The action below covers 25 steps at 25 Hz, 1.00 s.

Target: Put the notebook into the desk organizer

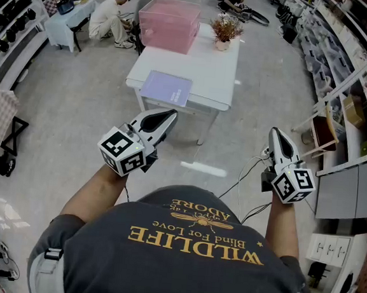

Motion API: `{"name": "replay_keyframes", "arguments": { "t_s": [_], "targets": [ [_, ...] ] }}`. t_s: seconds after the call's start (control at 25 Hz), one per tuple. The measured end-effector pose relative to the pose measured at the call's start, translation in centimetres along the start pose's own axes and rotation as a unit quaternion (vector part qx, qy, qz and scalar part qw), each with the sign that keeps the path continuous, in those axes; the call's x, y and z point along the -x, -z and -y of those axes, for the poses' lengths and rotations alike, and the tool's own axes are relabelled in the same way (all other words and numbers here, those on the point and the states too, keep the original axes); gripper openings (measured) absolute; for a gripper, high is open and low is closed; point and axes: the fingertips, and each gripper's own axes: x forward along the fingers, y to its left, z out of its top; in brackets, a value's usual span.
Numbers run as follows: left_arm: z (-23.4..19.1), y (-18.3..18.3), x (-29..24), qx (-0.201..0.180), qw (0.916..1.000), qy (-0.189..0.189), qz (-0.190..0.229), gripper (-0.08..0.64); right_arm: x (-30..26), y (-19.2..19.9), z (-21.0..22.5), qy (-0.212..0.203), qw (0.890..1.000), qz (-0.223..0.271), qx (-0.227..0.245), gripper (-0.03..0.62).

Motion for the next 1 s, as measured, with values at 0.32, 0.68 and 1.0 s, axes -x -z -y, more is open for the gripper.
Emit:
{"name": "replay_keyframes", "arguments": {
  "t_s": [0.32,0.68,1.0],
  "targets": [
    [0.1,0.0,-0.4,-0.001,1.0000,0.003,-0.001,0.000,-0.2,-0.1,0.3,-0.001,1.000,-0.001,0.000,-0.002],
    [0.1,0.2,-0.8,0.001,1.0000,0.001,0.003,0.002,-0.3,0.4,0.3,-0.019,1.000,-0.004,-0.011,0.000],
    [0.8,0.1,-2.6,-0.001,1.0000,0.006,-0.006,0.390,0.1,0.0,2.2,-0.021,1.000,0.002,-0.009,0.000]
  ]
}}
